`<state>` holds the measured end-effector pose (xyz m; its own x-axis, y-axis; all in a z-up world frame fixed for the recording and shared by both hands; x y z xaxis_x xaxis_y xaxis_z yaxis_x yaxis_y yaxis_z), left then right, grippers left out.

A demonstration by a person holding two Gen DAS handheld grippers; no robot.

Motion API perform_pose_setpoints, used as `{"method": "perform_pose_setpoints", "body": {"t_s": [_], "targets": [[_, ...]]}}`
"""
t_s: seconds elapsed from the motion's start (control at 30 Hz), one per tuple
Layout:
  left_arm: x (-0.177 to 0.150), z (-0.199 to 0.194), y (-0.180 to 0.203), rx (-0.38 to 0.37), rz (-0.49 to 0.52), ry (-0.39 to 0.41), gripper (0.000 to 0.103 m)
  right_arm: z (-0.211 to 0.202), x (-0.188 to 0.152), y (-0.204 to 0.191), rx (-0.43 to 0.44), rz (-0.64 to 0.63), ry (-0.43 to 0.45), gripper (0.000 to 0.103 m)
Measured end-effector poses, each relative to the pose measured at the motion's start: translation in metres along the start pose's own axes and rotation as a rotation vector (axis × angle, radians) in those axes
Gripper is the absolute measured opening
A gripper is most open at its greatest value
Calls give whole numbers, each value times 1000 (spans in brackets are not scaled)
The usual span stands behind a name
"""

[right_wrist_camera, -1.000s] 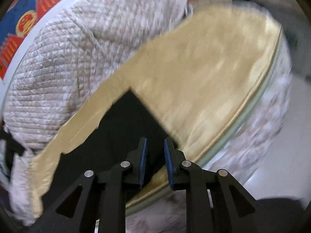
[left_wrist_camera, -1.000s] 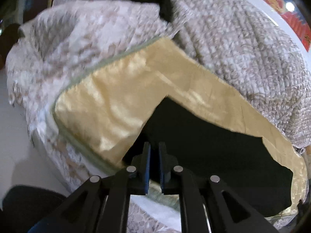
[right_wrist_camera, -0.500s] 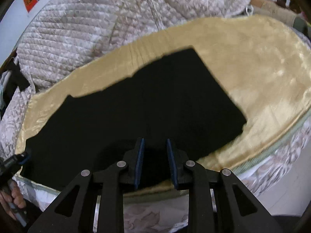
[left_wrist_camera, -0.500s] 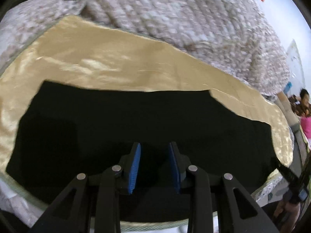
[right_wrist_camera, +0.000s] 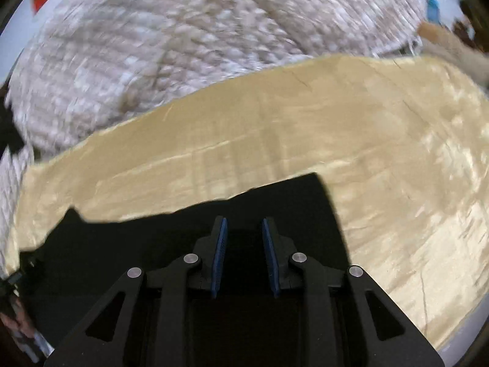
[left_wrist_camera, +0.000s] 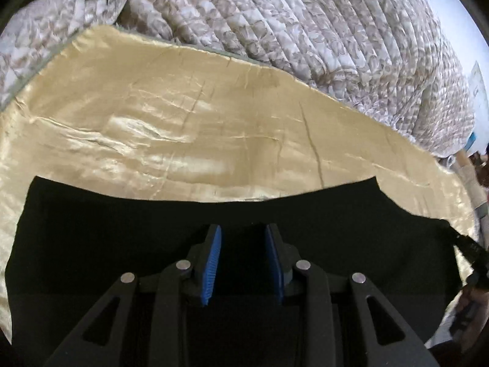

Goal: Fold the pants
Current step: 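Release the pants and smooth the folded pants flat with both grippers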

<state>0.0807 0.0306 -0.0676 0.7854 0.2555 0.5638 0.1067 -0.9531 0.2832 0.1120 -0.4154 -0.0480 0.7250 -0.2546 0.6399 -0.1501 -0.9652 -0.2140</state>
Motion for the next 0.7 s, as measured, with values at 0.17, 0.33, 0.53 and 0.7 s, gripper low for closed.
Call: {"method": "perform_pose_setpoints", "body": {"t_s": [0.17,0.33,0.53,0.7], "targets": [[-6,-20,28,-24,77,61,32,-20,-2,-24,1,-45,55,24],[-45,-28,92,-140,239,51,33,-32,-42,-105,122,-233,51,24],[-82,-42,97,-133,284,57,43,-35,-114,-145,170,-363,0,33],[-102,-60,90,-87,328,102,48,-65,-146,-127,158,-369,38,45]]}}
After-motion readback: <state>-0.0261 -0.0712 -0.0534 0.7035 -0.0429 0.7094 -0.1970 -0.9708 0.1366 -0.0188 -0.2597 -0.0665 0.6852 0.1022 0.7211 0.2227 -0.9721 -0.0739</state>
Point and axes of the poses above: each gripper's, at about its wrist camera, not at the fingertips, and z roughly the way its jaws point, y to its right, x to its top, the point moved 9 cm from there along z, roughly the way its jaws point, and after that the axes turned 2 degrees about y, right-handed, at the moved point
